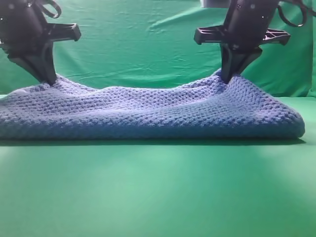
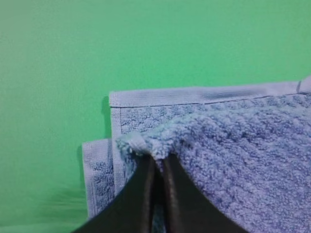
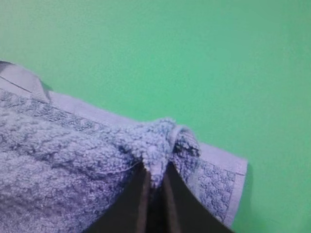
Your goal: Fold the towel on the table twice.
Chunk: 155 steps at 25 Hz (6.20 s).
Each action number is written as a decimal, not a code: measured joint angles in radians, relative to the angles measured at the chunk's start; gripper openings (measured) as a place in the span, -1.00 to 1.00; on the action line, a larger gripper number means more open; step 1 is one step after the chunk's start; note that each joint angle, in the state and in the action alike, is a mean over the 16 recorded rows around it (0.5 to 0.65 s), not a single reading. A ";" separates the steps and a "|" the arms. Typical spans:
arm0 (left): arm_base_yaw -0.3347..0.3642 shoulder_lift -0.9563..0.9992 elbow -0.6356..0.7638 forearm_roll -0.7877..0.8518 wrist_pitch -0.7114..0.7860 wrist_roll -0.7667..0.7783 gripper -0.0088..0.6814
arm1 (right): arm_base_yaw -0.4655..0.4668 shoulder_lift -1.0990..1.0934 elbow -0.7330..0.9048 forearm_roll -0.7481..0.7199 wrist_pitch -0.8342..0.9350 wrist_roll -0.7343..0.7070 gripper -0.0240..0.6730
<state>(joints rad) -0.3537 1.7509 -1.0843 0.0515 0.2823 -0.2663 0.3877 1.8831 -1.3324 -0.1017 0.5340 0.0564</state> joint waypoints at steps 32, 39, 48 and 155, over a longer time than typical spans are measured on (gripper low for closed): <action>0.034 -0.272 -0.057 0.047 0.198 -0.022 -0.07 | -0.008 -0.270 -0.059 0.003 0.212 -0.003 0.00; 0.035 -0.530 -0.085 -0.036 0.346 0.087 -0.80 | -0.008 -0.501 -0.075 0.024 0.369 -0.009 -0.74; 0.036 -0.852 -0.068 -0.166 0.524 0.266 -0.97 | -0.008 -0.834 0.006 0.076 0.463 -0.044 -0.93; 0.045 -1.767 1.099 -0.170 0.058 0.313 -0.97 | -0.015 -1.902 1.359 0.240 -0.143 -0.156 -0.93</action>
<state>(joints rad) -0.3088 -0.0160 0.0147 -0.1188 0.3404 0.0468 0.3731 -0.0193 0.0264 0.1385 0.3907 -0.0991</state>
